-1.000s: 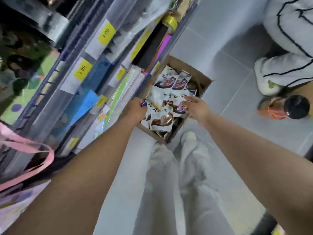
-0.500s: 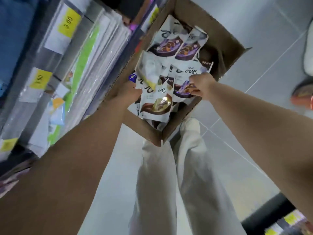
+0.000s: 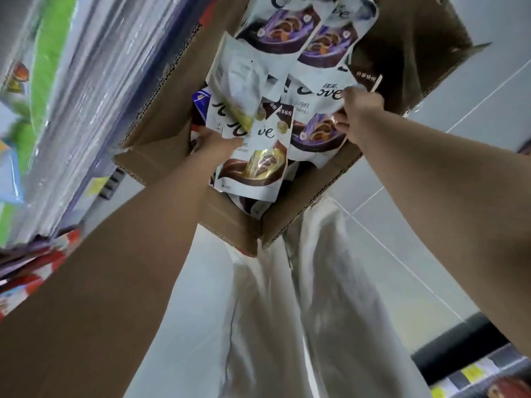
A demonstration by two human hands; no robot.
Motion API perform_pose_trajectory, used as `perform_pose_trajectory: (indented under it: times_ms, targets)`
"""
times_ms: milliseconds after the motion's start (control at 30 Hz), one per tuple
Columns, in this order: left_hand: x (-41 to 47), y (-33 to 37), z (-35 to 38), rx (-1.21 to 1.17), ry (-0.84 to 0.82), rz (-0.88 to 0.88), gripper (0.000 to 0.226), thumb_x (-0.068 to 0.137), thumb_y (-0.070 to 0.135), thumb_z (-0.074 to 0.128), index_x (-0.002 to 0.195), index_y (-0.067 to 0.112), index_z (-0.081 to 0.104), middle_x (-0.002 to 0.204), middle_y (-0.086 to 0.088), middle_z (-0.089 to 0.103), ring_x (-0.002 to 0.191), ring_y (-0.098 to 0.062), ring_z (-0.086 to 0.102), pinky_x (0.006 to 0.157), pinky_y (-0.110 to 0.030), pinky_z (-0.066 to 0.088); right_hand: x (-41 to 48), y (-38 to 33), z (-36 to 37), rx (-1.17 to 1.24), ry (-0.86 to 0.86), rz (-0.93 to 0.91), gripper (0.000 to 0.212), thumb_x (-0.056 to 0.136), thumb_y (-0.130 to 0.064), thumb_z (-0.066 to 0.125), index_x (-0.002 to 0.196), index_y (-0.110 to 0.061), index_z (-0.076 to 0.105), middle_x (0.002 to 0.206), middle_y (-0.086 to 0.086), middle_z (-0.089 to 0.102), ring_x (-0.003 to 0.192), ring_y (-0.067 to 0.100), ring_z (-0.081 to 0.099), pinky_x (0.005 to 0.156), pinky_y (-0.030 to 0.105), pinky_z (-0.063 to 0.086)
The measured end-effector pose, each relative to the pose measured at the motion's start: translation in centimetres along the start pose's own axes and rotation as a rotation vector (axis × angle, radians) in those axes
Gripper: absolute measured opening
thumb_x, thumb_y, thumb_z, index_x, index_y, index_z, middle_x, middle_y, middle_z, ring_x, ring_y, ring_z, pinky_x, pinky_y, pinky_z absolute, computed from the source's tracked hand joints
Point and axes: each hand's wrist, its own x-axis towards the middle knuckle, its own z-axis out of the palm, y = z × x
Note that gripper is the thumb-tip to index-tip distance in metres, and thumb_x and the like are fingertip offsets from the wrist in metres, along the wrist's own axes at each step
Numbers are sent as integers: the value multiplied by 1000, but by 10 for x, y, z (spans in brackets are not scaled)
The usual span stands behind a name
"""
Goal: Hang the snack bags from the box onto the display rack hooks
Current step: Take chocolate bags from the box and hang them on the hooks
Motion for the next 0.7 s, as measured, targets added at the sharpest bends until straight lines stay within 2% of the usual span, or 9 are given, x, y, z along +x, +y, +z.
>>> perform_pose_trajectory:
  times_ms: [67, 167, 233, 300, 400, 467, 533, 600, 700]
  targets:
    - [-9, -4, 6, 45, -63, 43, 86, 84, 39, 67, 145, 3, 19, 147, -14, 36, 133, -30, 39, 104, -34, 38, -4, 3, 3, -9, -11, 17, 21, 88, -24, 57, 102, -15, 43, 90, 1, 55, 67, 12, 57, 74, 30, 57]
    - [-29, -5, 15, -46, -113, 135, 41, 86, 17, 66, 122, 1, 56, 122, -15, 61, 112, -30, 58, 80, -27, 43, -16, 3, 9, 0, 36, 66, 19, 87, -22, 63, 94, -10, 49, 70, 3, 51, 49, 11, 51, 68, 30, 60]
    - [-46, 0, 13, -122, -126, 136, 30, 84, 5, 62, 114, 3, 60, 113, -15, 64, 101, -28, 60, 74, -26, 44, -28, 0, 9, -5, 35, 66, 16, 88, -18, 63, 92, -8, 51, 63, 4, 49, 36, 8, 49, 60, 29, 60]
    - [-66, 3, 3, -154, -157, 135, 21, 83, 3, 60, 103, 7, 60, 102, -12, 61, 90, -23, 56, 65, -24, 43, -45, -1, 9, -50, -16, 0, 16, 90, -17, 59, 79, -12, 49, 71, 3, 53, 48, 8, 56, 52, 21, 56]
    - [-105, 2, -22, -220, -186, 134, 27, 83, 2, 60, 108, 11, 56, 114, -9, 62, 98, -25, 59, 78, -32, 50, -79, -2, 2, -106, 6, -78, 17, 92, -21, 53, 77, -15, 50, 86, 2, 61, 75, 16, 65, 55, 17, 53]
    - [-140, 2, -43, -290, -199, 135, 37, 85, 0, 61, 119, 12, 53, 124, -6, 60, 109, -26, 58, 91, -38, 50, -111, -5, -2, -169, -45, -149, 17, 90, -25, 54, 75, -17, 52, 88, 3, 62, 84, 22, 66, 69, 24, 57]
    - [-175, 4, -68, -315, -150, 169, 42, 84, 2, 64, 123, 12, 53, 117, 0, 60, 105, -21, 57, 92, -37, 50, -148, -12, -9, -202, -58, -224, 25, 86, -28, 60, 66, -18, 48, 75, 3, 57, 74, 22, 56, 79, 32, 53]
    - [-211, 4, -98, -358, -125, 231, 43, 80, 3, 68, 120, 11, 56, 115, -3, 63, 102, -24, 61, 92, -40, 51, -190, -23, -15, -194, -62, -293, 30, 85, -30, 63, 66, -15, 45, 73, 3, 50, 72, 19, 47, 74, 31, 48]
    - [-272, -4, -141, -464, -206, 333, 40, 77, -3, 68, 114, 10, 58, 114, -11, 65, 101, -29, 63, 94, -48, 50, -262, -44, -21, -213, -153, -371, 23, 87, -30, 63, 73, -14, 52, 72, 1, 55, 68, 17, 54, 75, 32, 53]
